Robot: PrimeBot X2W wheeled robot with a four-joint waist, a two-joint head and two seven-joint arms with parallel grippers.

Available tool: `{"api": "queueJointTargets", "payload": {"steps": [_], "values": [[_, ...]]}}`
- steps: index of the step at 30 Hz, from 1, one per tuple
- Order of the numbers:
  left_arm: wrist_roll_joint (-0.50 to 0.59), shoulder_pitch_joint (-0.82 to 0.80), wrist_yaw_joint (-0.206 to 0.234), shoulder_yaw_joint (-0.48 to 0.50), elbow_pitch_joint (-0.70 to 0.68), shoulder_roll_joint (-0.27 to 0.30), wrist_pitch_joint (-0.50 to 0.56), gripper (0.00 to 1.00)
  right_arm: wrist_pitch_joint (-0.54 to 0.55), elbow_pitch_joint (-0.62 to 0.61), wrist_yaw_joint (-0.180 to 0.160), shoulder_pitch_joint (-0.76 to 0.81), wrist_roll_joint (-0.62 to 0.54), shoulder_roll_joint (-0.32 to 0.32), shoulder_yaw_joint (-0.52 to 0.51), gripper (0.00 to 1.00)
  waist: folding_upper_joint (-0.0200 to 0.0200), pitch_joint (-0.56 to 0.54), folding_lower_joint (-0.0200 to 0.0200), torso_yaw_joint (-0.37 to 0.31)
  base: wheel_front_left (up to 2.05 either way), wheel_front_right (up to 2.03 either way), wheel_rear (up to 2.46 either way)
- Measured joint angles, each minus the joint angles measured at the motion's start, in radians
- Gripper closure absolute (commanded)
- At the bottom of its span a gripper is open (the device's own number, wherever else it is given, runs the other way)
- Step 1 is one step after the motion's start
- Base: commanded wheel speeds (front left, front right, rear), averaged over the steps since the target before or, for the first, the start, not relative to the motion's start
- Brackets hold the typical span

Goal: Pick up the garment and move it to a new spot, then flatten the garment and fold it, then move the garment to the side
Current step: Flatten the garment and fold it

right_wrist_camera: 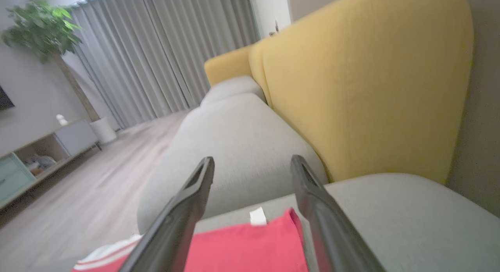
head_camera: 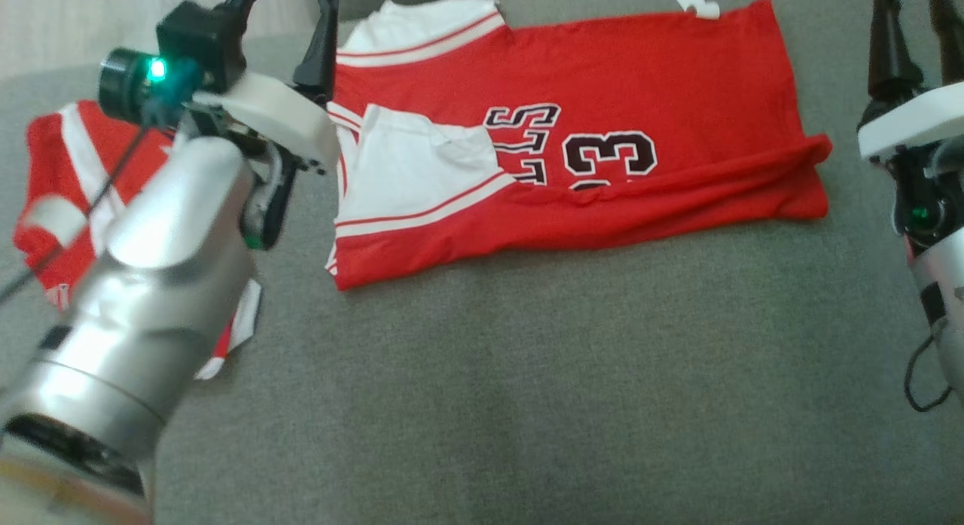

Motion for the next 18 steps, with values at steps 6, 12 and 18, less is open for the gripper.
{"api": "queueJointTargets", "payload": {"steps": [6, 12, 18], "values": [[0.03, 0.123, 0.083, 0.089, -0.111, -0.043, -0.078, 0.0, -0.067, -0.157, 0.0, 0.096, -0.137, 0.043, -0.142, 0.0, 0.0, -0.059, -0.0001, 0.015, 0.0, 0.0, 0.0], [0.198, 0.43, 0.165, 0.222, -0.393, -0.083, -0.082, 0.0, -0.068, -0.45, 0.0, 0.418, -0.425, 0.232, -0.384, 0.0, 0.0, -0.118, -0.0002, 0.036, 0.0, 0.0, 0.0], [0.262, 0.667, 0.162, 0.264, -0.421, -0.121, -0.082, 0.0, -0.068, -0.565, 0.0, 0.689, -0.57, 0.326, -0.436, 0.0, 0.0, -0.158, -0.0003, 0.053, 0.0, 0.0, 0.0]]}}
